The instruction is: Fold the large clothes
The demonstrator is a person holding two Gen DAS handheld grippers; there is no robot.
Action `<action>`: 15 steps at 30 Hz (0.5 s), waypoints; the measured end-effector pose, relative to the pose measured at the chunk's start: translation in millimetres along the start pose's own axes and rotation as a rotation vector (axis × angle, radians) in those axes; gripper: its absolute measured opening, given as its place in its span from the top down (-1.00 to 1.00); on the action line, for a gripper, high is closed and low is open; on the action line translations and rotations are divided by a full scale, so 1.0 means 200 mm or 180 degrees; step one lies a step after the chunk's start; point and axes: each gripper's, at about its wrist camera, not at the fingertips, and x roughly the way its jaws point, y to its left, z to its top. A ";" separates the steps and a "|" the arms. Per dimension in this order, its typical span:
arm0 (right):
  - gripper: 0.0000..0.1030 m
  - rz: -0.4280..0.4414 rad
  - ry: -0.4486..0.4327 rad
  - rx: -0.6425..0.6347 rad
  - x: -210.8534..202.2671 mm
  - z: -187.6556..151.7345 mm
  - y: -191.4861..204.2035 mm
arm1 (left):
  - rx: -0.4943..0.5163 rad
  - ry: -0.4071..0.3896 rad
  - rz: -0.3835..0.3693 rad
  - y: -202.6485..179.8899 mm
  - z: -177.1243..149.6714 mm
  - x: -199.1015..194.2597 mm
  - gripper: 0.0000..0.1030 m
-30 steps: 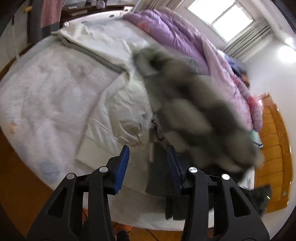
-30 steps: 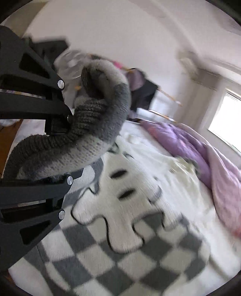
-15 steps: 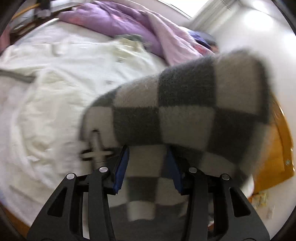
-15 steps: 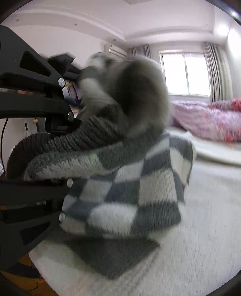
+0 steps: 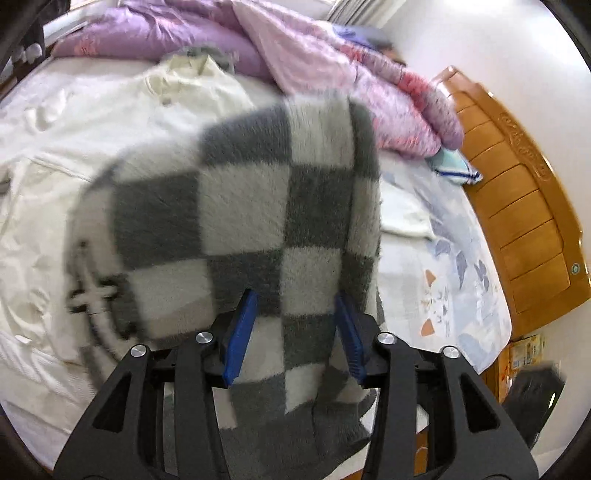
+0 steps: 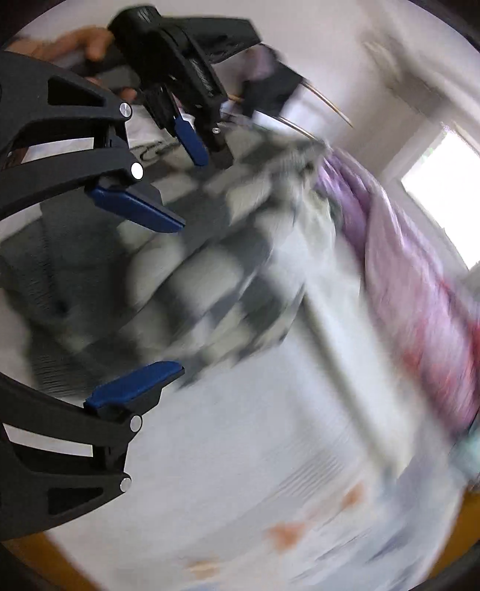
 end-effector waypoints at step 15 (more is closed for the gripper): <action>0.24 -0.0001 0.0843 -0.0923 0.54 0.13 0.13 | -0.0832 0.0094 0.0727 0.54 -0.23 -0.18 -0.33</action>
